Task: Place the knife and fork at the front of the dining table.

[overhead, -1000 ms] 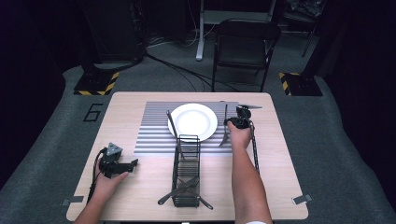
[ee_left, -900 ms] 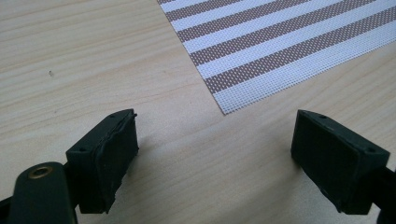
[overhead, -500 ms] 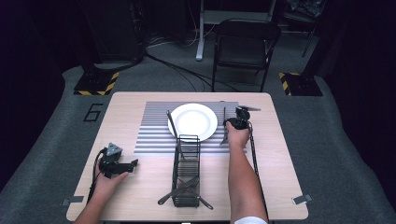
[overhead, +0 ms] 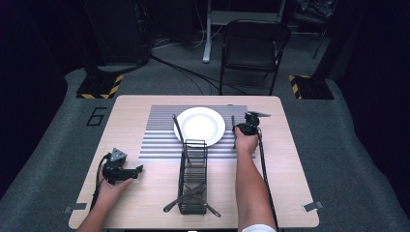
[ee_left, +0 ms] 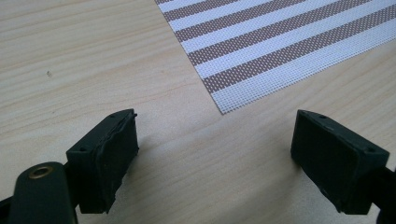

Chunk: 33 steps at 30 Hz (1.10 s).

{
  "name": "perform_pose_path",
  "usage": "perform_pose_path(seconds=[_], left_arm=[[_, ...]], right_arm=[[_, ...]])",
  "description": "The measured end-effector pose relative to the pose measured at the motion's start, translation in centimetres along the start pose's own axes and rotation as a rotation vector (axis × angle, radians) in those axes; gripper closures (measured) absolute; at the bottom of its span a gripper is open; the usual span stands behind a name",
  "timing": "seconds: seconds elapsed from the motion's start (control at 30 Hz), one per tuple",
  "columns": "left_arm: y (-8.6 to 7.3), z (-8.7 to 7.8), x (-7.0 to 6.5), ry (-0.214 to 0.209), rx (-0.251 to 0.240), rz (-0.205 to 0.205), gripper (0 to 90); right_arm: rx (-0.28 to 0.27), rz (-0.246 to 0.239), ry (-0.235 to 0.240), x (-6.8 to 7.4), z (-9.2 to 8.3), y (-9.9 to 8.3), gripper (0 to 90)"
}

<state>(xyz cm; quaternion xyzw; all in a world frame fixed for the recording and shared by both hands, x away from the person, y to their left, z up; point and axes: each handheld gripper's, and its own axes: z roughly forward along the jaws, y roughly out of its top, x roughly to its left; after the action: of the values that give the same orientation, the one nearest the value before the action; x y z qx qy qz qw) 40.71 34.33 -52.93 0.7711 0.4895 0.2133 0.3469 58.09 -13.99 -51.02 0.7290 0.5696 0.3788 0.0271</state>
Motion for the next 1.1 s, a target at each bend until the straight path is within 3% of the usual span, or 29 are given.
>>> perform_pose_path(seconds=[0.6,0.83,1.1], left_arm=[[0.0,-0.1,0.0,-0.003,0.006,0.003,14.7],[0.0,-0.1,0.0,-0.004,0.007,0.003,14.7],[0.0,-0.1,0.0,-0.003,0.007,0.004,14.7]], right_arm=[[-0.03,0.0,-0.01,-0.5,-1.2,0.0,84.5],[-0.043,-0.066,-0.039,-0.2,-2.2,0.1,83.8],[-0.047,-0.125,-0.007,0.1,-3.8,0.1,81.1]])
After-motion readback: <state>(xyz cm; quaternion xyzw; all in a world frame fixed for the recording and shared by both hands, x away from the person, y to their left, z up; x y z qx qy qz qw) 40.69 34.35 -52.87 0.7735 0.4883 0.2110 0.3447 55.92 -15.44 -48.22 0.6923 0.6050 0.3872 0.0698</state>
